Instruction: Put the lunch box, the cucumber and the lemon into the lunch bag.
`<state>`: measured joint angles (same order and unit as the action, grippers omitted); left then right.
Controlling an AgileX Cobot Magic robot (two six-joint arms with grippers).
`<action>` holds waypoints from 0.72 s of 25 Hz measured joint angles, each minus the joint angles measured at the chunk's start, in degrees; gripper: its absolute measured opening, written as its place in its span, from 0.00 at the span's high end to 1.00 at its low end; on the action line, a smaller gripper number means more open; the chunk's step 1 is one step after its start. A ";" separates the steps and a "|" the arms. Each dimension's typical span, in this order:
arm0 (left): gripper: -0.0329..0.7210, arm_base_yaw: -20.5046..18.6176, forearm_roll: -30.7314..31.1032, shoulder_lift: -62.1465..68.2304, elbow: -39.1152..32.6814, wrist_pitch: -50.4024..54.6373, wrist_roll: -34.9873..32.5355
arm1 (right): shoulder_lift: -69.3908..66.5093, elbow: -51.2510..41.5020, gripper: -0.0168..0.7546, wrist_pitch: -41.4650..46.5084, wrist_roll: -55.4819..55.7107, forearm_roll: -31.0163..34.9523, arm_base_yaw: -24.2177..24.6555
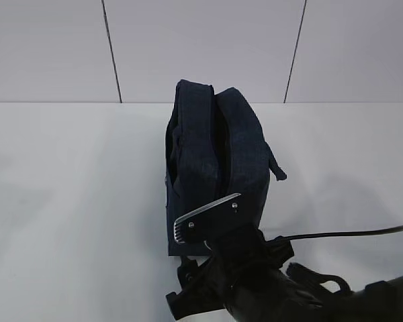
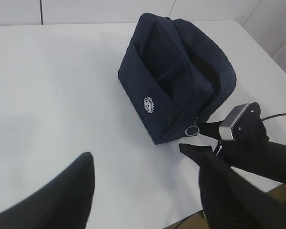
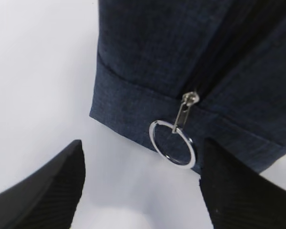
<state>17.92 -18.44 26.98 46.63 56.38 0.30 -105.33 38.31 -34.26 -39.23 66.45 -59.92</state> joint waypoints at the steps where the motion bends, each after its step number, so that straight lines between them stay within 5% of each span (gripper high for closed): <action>1: 0.32 0.00 0.00 0.00 0.00 0.00 0.00 | -0.17 0.16 0.23 0.00 0.12 0.00 0.25; 18: 0.32 0.00 0.00 0.00 0.00 0.00 0.00 | -1.06 1.06 0.42 1.95 2.54 -6.52 2.83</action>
<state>17.92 -18.44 26.98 46.63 56.38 0.30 -106.39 39.38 -32.30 -36.69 59.93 -57.10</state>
